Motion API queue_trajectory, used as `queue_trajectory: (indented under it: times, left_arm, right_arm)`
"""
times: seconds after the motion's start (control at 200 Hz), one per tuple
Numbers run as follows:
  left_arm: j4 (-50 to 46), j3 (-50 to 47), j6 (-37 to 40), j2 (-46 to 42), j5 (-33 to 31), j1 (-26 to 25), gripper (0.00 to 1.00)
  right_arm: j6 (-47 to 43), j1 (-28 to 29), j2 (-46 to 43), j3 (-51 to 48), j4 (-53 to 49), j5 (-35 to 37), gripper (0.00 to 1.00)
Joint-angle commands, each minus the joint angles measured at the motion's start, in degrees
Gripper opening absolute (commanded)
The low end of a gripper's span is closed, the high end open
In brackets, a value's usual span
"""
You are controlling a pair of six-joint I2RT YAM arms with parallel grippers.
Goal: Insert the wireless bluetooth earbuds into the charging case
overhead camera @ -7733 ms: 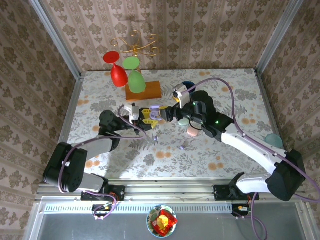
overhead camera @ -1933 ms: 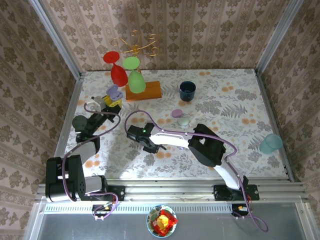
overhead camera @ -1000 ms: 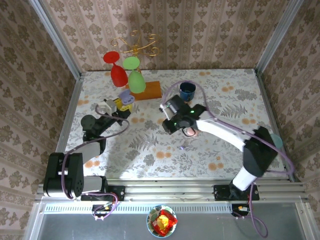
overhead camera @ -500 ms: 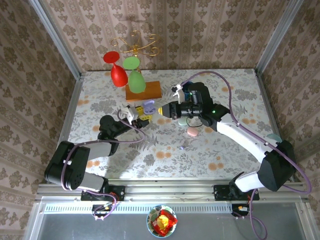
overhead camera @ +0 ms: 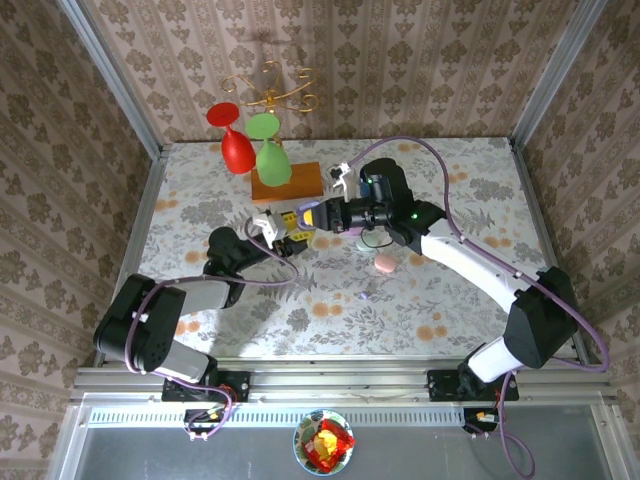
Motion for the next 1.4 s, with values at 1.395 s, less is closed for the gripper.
queue_trajectory:
  times: [1.395]
  left_arm:
    - [2.18,1.88,0.15,-1.14,-2.81,-1.83,0.35]
  right_arm:
    - [-2.82,0.88,1.59,0.21,-6.06,8.54,0.20]
